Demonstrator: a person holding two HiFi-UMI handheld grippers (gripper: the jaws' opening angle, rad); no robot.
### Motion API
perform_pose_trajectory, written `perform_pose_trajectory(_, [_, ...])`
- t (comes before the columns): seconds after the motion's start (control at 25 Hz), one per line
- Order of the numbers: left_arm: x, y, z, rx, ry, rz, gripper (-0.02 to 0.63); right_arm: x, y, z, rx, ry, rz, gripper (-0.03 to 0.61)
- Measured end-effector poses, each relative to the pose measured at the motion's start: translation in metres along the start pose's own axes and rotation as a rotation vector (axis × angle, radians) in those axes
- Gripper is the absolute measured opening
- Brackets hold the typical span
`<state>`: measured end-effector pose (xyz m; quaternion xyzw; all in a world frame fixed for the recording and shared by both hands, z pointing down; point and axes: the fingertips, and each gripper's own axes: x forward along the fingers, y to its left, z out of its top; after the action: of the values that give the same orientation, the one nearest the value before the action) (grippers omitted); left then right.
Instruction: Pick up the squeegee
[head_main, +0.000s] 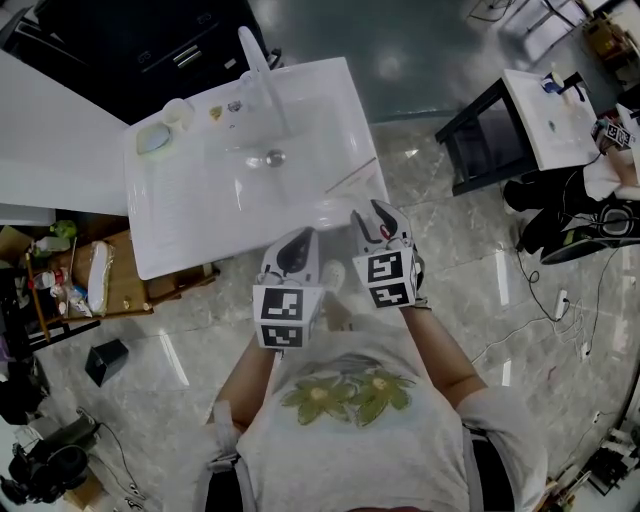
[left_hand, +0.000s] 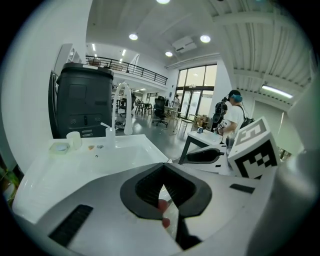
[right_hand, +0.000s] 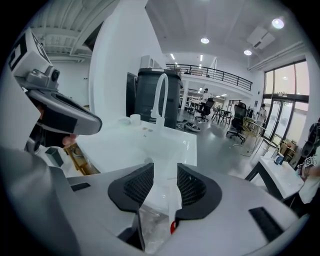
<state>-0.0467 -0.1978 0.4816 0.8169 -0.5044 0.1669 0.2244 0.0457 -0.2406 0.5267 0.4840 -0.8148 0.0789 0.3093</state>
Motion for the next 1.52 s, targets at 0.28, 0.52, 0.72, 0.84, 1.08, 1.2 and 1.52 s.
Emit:
perform_pose_trajectory(0.28, [0.011,0.004,-0.003,-0.009,0.015,0.001,0.009,0.02,-0.006,-0.018,-0.024,0.059,-0.012,0.124])
perform_pose_trajectory(0.52, [0.018,0.008,-0.006,-0.017,0.03,0.004,0.009,0.036,-0.006,-0.037,-0.054,0.126,0.007,0.124])
perform_pose_trajectory(0.72, [0.021,0.014,-0.011,-0.03,0.049,0.011,0.009,0.046,-0.006,-0.049,-0.07,0.165,0.003,0.124])
perform_pose_trajectory(0.84, [0.022,0.015,-0.015,-0.033,0.058,0.011,0.009,0.05,-0.007,-0.058,-0.068,0.196,0.001,0.124])
perform_pose_trajectory(1.08, [0.026,0.013,-0.016,-0.036,0.07,0.011,0.009,0.059,-0.01,-0.07,-0.082,0.232,-0.009,0.124])
perform_pose_trajectory(1.2, [0.026,0.014,-0.019,-0.039,0.078,0.013,0.009,0.065,-0.012,-0.076,-0.094,0.24,-0.021,0.127])
perform_pose_trajectory(1.52, [0.026,0.014,-0.029,-0.05,0.104,0.014,0.009,0.074,-0.014,-0.085,-0.129,0.261,-0.025,0.127])
